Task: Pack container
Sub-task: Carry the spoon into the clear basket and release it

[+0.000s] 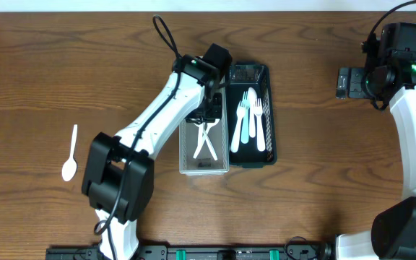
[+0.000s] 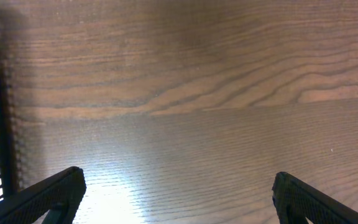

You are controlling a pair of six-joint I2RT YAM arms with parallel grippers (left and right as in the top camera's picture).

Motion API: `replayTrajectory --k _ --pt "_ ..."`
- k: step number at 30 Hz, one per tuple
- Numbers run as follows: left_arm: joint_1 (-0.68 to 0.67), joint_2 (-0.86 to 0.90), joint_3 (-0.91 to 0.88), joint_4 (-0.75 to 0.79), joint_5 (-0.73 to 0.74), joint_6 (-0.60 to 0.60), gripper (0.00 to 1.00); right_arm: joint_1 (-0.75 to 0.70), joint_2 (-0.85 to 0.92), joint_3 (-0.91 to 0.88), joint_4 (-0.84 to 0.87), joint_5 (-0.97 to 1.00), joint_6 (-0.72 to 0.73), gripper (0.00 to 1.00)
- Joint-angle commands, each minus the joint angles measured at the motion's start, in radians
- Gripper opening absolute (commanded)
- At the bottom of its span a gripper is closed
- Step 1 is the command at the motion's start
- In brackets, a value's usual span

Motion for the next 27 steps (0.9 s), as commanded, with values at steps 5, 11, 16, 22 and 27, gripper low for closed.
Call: replayTrajectory --k 5,11,16,22,27 --pt "0.000 -0.026 0.013 -0.005 -0.006 0.084 0.29 -0.014 0.009 -0.001 -0.001 0.013 -0.008 0.99" --pt "0.053 -0.201 0.048 -0.004 -0.191 0.092 0.30 -0.015 0.009 -0.001 -0.002 0.013 -0.008 0.99" --pt "0.198 -0.362 0.048 -0.004 -0.264 0.065 0.40 -0.014 0.009 -0.001 -0.013 0.013 -0.008 0.99" --pt "0.496 -0.431 0.048 -0.026 -0.264 0.109 0.41 -0.014 0.009 -0.001 -0.039 0.013 -0.008 0.99" --pt "0.754 -0.396 0.031 -0.059 -0.235 0.307 0.51 -0.014 0.009 -0.001 -0.076 0.013 -0.008 0.99"
